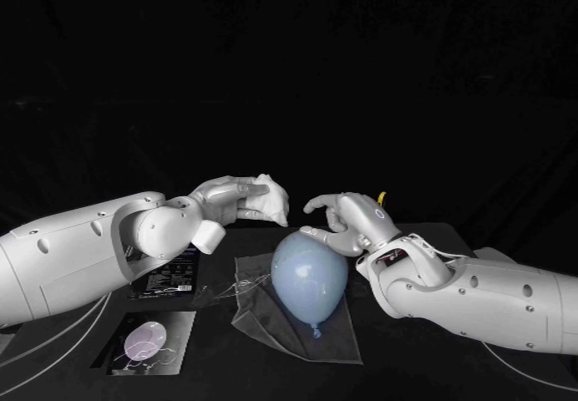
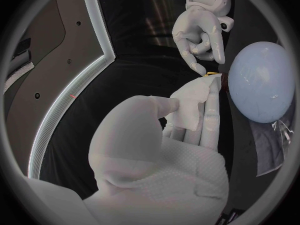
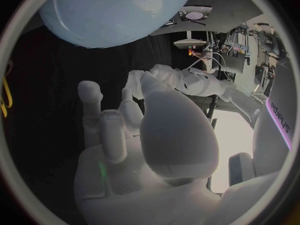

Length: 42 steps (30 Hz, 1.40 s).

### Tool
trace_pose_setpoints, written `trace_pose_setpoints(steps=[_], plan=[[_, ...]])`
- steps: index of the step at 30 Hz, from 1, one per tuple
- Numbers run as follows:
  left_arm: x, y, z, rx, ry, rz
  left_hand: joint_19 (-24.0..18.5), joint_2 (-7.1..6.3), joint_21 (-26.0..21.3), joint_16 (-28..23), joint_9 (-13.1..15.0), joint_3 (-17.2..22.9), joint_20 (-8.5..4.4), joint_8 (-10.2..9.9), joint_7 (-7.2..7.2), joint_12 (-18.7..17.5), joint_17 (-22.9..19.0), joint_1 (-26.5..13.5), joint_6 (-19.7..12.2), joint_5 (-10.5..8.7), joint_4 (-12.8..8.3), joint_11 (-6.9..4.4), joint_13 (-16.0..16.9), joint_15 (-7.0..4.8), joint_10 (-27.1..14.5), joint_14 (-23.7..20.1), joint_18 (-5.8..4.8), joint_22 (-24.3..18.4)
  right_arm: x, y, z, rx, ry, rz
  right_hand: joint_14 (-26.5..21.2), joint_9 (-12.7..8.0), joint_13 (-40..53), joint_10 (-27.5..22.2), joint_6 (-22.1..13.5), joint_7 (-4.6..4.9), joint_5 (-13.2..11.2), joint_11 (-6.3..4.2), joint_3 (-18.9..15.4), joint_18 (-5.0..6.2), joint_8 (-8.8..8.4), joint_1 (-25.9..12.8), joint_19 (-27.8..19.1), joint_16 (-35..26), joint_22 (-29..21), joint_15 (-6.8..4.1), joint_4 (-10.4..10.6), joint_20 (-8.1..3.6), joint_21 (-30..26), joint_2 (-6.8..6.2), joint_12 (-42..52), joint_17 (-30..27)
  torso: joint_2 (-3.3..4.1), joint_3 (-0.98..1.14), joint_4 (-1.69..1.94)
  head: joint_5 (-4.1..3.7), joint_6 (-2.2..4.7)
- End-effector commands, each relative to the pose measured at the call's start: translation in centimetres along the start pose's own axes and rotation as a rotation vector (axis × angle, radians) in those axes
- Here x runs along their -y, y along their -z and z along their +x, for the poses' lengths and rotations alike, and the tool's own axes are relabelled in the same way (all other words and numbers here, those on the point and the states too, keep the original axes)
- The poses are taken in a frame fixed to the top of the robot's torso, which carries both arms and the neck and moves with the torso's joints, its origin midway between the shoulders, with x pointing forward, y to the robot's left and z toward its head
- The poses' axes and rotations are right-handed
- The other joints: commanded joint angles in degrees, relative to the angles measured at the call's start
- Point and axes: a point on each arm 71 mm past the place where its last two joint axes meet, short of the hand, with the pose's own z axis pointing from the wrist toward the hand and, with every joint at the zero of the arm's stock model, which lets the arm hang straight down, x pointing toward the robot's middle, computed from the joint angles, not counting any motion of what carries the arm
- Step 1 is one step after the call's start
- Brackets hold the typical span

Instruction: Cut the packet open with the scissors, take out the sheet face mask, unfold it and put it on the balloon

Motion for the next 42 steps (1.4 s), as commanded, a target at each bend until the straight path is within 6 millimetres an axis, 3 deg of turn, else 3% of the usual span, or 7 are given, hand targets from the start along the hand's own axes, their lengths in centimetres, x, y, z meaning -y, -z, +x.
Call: trace_pose_setpoints(steps=[1, 8, 18, 20, 31, 37, 42], plan=[[0.7, 0.1, 0.2, -0.062, -0.043, 0.071, 1.3, 0.25, 0.6, 0.5, -0.3, 0.4, -0.47, 0.1, 4.06, -0.5, 0.2, 0.1, 0.4, 0.16, 0.0, -0.29, 0.0, -0.34, 0.3, 1.1, 0.86, 0.2, 0.4, 0.1, -0.1, -0.126, -0.225, 0.077, 2.4, -0.3, 1.4, 0.7, -0.9, 0.33, 0.1, 0.49, 0.1, -0.84, -0.56, 1.1, 0.8, 0.6, 3.9, 0.54, -0.4, 0.30, 1.7, -0.03, 1.5, 5.3, -0.05, 0.10, -0.10, -0.04, -0.01], [1.1, 0.4, 0.3, -0.113, -0.058, 0.117, 5.4, -0.20, 3.1, 2.9, -1.5, -0.4, -2.23, -1.3, 3.63, -1.2, 1.9, 0.2, 3.7, 0.17, -0.7, -0.54, -0.1, -1.59, -2.7, 6.1, 0.76, 1.1, 2.0, -0.6, -1.0, -0.275, -0.479, 0.221, 4.1, -0.9, 5.8, 3.9, -1.9, 0.74, 0.7, 0.86, -1.0, -2.14, -1.52, 0.8, 5.7, 2.3, 6.5, 0.83, -0.2, 0.67, 11.1, 0.74, 6.4, 9.3, -0.07, 0.06, -0.06, -0.59, 0.29], [1.2, 0.7, 1.3, -0.238, -0.043, 0.135, 5.6, 0.13, 3.3, 3.4, -1.7, -1.0, -2.36, -2.0, 3.10, -1.3, 2.9, -0.4, 5.0, 0.15, 0.1, -0.61, -0.2, -1.67, -4.5, 7.0, 0.58, 1.0, 2.8, -1.9, 0.6, -0.456, -0.873, 0.396, 5.8, -1.5, 9.8, 7.0, -4.6, 1.39, -0.7, 1.40, -4.6, -3.59, -3.13, -1.9, 10.3, 3.9, 8.6, 1.22, 0.0, 0.95, 20.5, 3.60, 10.8, 14.1, 0.03, 0.08, 0.11, -1.04, 0.69], [1.2, 0.8, 1.5, -0.258, -0.040, 0.139, 6.8, 0.39, 4.2, 4.5, -1.6, -1.5, -2.72, -2.1, 2.77, -1.3, 3.8, -0.6, 5.1, 0.15, 0.4, -0.89, -0.2, -2.15, -5.0, 8.8, 0.76, 1.3, 2.7, -2.2, 1.0, -0.477, -0.935, 0.417, 6.0, -1.6, 10.5, 7.6, -5.2, 1.50, -1.1, 1.49, -5.4, -3.84, -3.37, -2.3, 11.0, 4.2, 8.9, 1.27, 0.0, 0.98, 22.1, 4.22, 11.6, 14.9, 0.07, 0.04, 0.04, -1.14, 0.73], [1.2, 0.8, 1.8, -0.279, -0.045, 0.147, 8.2, 0.59, 5.4, 6.0, -1.0, -2.0, -3.38, -2.1, 2.37, -1.2, 5.4, -0.7, 5.3, 0.16, 0.7, -1.24, -0.1, -2.69, -5.2, 10.4, 0.69, 1.9, 2.1, -2.7, 1.7, -0.526, -1.171, 0.421, 6.1, -1.7, 12.4, 8.8, -6.3, 1.72, -2.1, 1.74, -7.5, -4.06, -3.76, -2.6, 11.5, 4.2, 9.1, 1.52, -0.3, 1.16, 23.6, 4.44, 13.5, 15.0, 0.01, 0.04, 0.05, -1.28, 0.43], [1.2, 0.9, 1.7, -0.272, -0.050, 0.148, 9.8, 0.64, 7.3, 8.5, -0.3, -2.1, -4.14, -2.3, 2.10, -1.2, 7.7, -0.8, 5.5, 0.17, 1.0, -1.60, -0.1, -3.30, -5.1, 12.3, 0.62, 2.8, 2.7, -2.6, 1.2, -0.520, -1.224, 0.406, 6.1, -1.8, 12.9, 9.0, -7.4, 1.37, -2.0, 1.50, -8.9, -3.91, -4.07, -0.3, 10.9, 4.2, 9.0, 1.44, -1.9, 1.21, 23.1, 4.49, 13.9, 15.0, -0.03, 0.08, 0.02, -1.16, 0.53], [1.3, 0.9, 1.6, -0.263, -0.052, 0.151, 10.5, 0.57, 8.8, 10.6, 0.2, -2.1, -4.57, -2.4, 1.92, -1.2, 9.6, -0.8, 5.6, 0.18, 1.2, -1.81, -0.1, -3.64, -5.0, 13.1, 0.55, 3.6, 3.1, -2.3, 0.9, -0.548, -1.240, 0.393, 6.1, -1.7, 13.0, 8.9, -7.5, 1.22, 5.4, 1.28, -7.4, -3.87, -3.86, 4.3, 10.5, 4.2, 8.9, 1.24, -5.2, 1.04, 23.2, 5.36, 14.0, 15.0, 0.04, 0.09, -0.02, -1.17, 0.66]])
